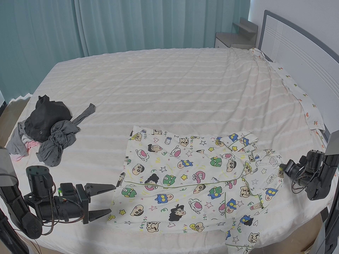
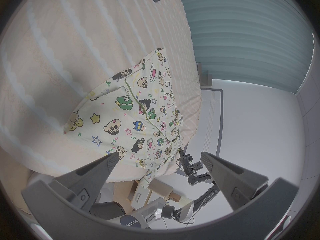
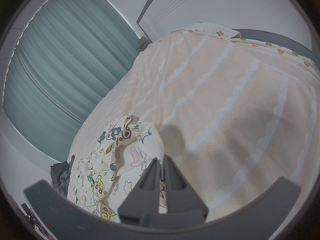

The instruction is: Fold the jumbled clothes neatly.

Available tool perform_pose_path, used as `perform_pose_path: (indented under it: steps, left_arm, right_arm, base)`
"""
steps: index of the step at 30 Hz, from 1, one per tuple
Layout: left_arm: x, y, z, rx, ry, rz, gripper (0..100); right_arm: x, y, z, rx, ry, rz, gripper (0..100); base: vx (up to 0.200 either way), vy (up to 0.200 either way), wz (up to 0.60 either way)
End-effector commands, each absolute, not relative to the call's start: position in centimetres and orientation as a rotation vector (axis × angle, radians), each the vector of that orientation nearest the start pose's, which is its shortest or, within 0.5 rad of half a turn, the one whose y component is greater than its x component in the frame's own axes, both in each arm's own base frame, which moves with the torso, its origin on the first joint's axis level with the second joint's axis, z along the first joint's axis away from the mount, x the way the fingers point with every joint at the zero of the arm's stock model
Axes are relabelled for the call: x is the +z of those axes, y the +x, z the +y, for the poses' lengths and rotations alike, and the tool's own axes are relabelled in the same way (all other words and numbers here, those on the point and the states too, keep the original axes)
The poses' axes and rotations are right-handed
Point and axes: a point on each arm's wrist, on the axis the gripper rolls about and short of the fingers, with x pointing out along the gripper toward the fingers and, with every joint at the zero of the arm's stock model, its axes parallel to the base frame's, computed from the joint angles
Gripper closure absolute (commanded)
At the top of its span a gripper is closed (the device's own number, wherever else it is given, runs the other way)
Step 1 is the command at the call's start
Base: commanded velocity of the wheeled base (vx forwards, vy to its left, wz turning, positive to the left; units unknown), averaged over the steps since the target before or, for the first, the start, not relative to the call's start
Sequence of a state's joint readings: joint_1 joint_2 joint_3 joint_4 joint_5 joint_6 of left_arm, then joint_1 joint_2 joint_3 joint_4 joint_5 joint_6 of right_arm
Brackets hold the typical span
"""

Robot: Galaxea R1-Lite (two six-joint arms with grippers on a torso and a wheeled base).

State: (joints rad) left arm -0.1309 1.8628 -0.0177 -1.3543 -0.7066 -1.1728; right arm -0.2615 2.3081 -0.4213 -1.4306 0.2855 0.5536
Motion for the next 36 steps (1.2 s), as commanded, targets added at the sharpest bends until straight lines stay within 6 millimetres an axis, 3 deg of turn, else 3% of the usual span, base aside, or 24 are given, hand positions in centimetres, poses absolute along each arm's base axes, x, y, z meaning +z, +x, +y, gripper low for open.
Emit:
perform_pose_path:
  steps: [1,9,13,15,21,30,36]
  left_arm:
    - [5.0,19.1,-4.0,-0.428,-1.22,0.931,0]
    - [3.9,18.9,-4.0,-0.325,-1.132,0.942,0]
    - [2.5,17.1,-5.5,-0.29,-0.934,1.095,0]
    - [2.0,16.5,-6.3,-0.215,-0.813,1.099,0]
    - [0.3,16.2,-7.8,-0.108,-0.664,1.123,0]
    - [-3.4,17.6,-10.3,0.052,-0.476,1.077,0]
    - [-4.1,19.1,-10.9,0.073,-0.519,1.0,0]
  right_arm:
    - [-1.5,30.1,-7.5,-0.104,0.67,0.443,0]
    - [-0.7,29.4,-7.2,-0.095,0.664,0.42,0]
    - [0.1,28.3,-6.7,-0.091,0.665,0.425,0]
    - [0.2,27.6,-6.4,-0.088,0.667,0.438,0]
    - [0.3,27.0,-5.5,-0.058,0.659,0.433,0]
    - [0.3,26.3,-4.5,-0.035,0.657,0.454,0]
    - [0.3,26.2,-4.4,-0.034,0.657,0.463,0]
  base:
    - [0.0,0.0,0.0]
    - [0.0,0.0,0.0]
    - [0.0,0.0,0.0]
    - [0.0,0.0,0.0]
    - [0.0,0.0,0.0]
    - [0.0,0.0,0.0]
    - [0.0,0.0,0.0]
